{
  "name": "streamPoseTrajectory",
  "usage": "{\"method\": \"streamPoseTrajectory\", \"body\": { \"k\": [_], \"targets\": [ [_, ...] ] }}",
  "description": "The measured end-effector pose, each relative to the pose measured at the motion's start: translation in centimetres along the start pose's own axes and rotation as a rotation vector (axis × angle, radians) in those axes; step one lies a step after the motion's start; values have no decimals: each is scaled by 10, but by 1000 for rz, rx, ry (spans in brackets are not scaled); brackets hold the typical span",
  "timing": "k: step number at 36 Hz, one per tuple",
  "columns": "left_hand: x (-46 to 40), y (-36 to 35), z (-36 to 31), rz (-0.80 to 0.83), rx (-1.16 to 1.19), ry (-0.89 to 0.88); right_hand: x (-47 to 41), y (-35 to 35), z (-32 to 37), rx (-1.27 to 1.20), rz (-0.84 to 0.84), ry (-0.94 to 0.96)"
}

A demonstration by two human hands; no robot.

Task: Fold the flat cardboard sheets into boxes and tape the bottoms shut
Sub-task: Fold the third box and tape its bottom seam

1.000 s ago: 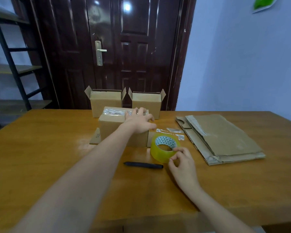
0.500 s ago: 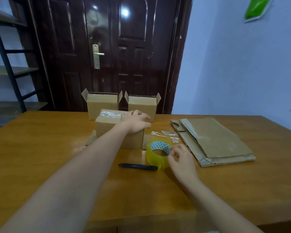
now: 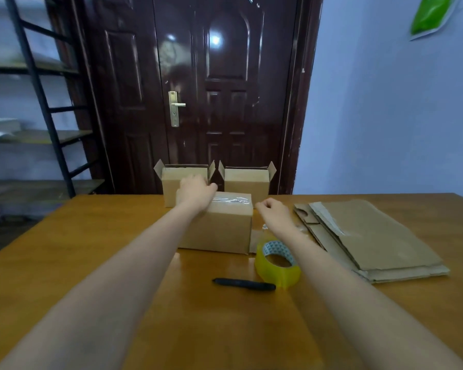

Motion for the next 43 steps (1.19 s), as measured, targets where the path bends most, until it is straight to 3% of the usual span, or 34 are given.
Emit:
{"method": "streamPoseTrajectory", "body": {
  "k": [4,8,13,30,35,39,43],
  "targets": [
    [0,-4,38,26,-132,184,-5,-24,-7,-139,121,-226],
    [6,-20,60,195,84,308,-7,-41,-11,-369,95,-375],
    [10,-20,58,160,155,313,-14,-47,-5,-377,39,-424],
    [27,-5,50,-55,312,325,-18,-30,29,-171,-68,-180],
    [28,7,49,-77,530,247,-14,-11,35,-253,-84,-103],
    [30,17,50,-71,739,172,-12,1,37,-404,23,-134],
    [38,25,43,-73,939,84,-9,15,47,-520,28,-154]
  ]
}}
Point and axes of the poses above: each hand's wrist, its own x-axis away from the middle knuckle, its own y-axis out of the back of the hand, z = x × y, the point moved 5 cm from there along -x, towards the middle knuckle, and after that the axes turned 5 degrees about -x, right-handed, at the moved point
